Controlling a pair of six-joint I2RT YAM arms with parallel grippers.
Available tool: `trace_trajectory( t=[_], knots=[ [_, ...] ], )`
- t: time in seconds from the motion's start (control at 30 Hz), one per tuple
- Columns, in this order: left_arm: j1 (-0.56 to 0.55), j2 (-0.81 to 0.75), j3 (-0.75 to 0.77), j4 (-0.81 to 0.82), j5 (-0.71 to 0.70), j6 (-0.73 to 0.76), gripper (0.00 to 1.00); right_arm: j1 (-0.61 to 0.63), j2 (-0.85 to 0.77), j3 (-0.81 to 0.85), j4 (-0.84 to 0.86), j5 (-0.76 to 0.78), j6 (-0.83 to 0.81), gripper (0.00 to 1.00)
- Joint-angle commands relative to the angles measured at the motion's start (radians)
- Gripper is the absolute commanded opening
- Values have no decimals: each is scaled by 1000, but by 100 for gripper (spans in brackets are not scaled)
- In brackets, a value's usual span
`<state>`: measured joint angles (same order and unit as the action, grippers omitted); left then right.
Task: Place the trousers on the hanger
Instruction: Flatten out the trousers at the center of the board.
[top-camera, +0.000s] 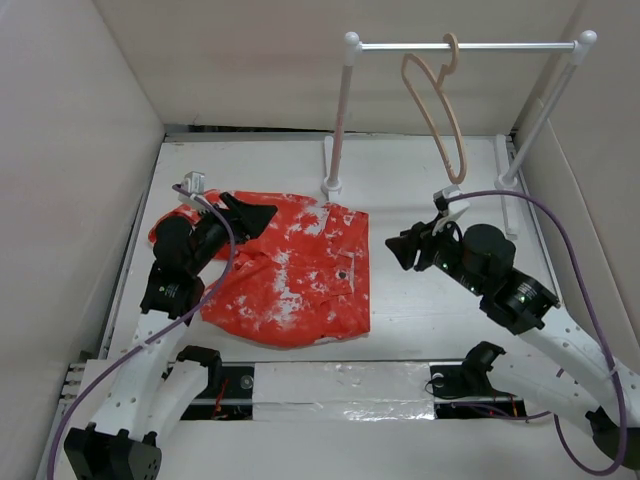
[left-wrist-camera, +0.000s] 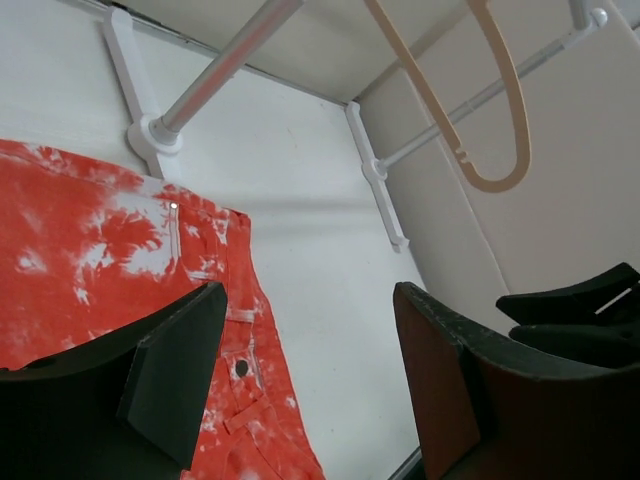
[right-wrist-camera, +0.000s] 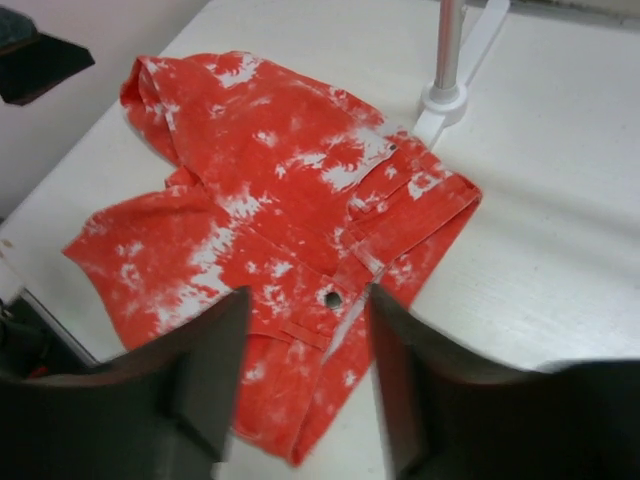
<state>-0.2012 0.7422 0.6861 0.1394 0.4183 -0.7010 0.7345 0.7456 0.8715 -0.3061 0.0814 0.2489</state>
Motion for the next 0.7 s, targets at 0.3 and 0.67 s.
trace_trajectory(
  t=[0.3,0.67],
  knots=[
    [-200,172,29,281,-31,-9,3,-4,119,-52,16,92,70,0],
    [-377,194,15,80,-567,35,55,-112,551,-42,234,-17,119,79]
  ],
)
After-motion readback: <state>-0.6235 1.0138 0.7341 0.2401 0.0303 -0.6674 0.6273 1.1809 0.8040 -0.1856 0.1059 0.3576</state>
